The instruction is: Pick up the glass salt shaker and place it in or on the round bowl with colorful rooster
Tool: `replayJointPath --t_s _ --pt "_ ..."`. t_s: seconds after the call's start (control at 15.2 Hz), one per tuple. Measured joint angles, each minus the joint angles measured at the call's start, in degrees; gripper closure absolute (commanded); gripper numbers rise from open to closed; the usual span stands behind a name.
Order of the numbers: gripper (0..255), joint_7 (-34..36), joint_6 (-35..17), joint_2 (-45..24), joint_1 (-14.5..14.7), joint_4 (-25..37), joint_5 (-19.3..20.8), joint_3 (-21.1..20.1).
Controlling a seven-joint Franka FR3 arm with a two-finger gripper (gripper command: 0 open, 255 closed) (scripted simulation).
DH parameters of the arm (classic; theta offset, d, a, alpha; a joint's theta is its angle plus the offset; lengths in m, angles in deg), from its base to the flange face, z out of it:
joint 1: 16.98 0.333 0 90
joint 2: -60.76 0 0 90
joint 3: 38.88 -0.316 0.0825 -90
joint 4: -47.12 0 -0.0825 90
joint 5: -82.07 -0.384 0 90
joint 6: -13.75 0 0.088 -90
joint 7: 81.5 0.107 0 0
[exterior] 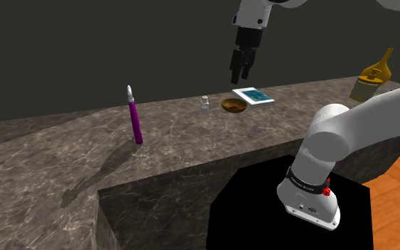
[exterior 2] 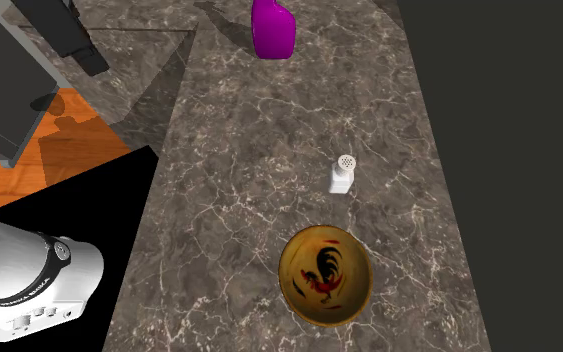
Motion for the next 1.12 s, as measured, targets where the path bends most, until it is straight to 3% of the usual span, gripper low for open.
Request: replayJointPath --t_s 0.2,0.46,1.12 --pt "0 -0.64 -1.98 -1.49 -0.44 -0.31 0.6 0.46" --pt "0 -2.45 -8.92 -5.81 -1.8 -2.16 2.22 1.79" --pt "0 -5.85 -25.89 -23.25 -4.68 0.73 5.11 4.94"
